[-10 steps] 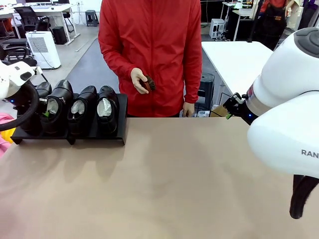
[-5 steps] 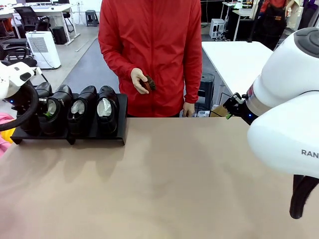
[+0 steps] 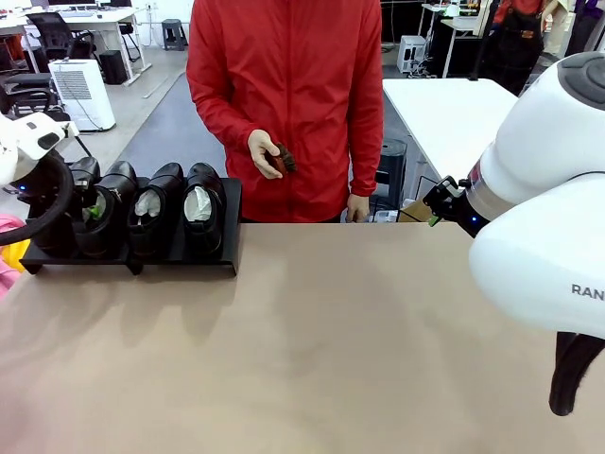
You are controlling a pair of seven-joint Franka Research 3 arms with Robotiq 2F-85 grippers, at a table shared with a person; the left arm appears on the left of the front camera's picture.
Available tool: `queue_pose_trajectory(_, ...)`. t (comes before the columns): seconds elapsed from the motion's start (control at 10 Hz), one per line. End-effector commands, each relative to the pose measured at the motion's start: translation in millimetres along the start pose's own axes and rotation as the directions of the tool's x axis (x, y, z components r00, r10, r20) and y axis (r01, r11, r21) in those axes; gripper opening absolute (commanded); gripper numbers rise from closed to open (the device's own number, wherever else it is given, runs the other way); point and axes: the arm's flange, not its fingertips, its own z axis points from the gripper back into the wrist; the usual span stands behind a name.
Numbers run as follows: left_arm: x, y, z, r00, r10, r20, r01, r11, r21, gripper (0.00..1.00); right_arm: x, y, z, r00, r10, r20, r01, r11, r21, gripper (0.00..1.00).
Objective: Organize the shoes by placing them on the stand.
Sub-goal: Place the Shoe from the middle of the table onto the Shoes Stand.
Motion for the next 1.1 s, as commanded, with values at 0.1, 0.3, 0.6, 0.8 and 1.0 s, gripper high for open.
queue_pose_trajectory(0.1, -9, -5, 26, 1.0, -0.019, 0.012, 0.019, 1.0, -0.002, 0.47, 3, 3, 1, 1.0, 0.024, 0.002, -0.024, 1.0, 0.003, 1.0)
queue_pose_trajectory(0.3, -10, -10, 37, 1.0, -0.014, 0.021, 0.013, 0.999, 0.035, 0.47, 3, 3, 1, 1.0, 0.024, 0.002, -0.024, 1.0, 0.003, 1.0)
queue_pose_trajectory(0.6, -12, -18, 62, 0.999, -0.007, 0.033, 0.005, 0.998, 0.055, 0.47, 3, 3, 1, 1.0, 0.024, 0.002, -0.024, 1.0, 0.003, 1.0)
queue_pose_trajectory(0.8, -5, -14, 52, 0.999, -0.02, 0.037, 0.018, 0.999, 0.044, 0.47, 3, 3, 1, 1.0, 0.024, 0.002, -0.024, 1.0, 0.003, 1.0)
queue_pose_trajectory(1.0, -5, -14, 52, 0.999, -0.02, 0.037, 0.018, 0.999, 0.044, 0.47, 3, 3, 1, 1.0, 0.024, 0.002, -0.024, 1.0, 0.003, 1.0)
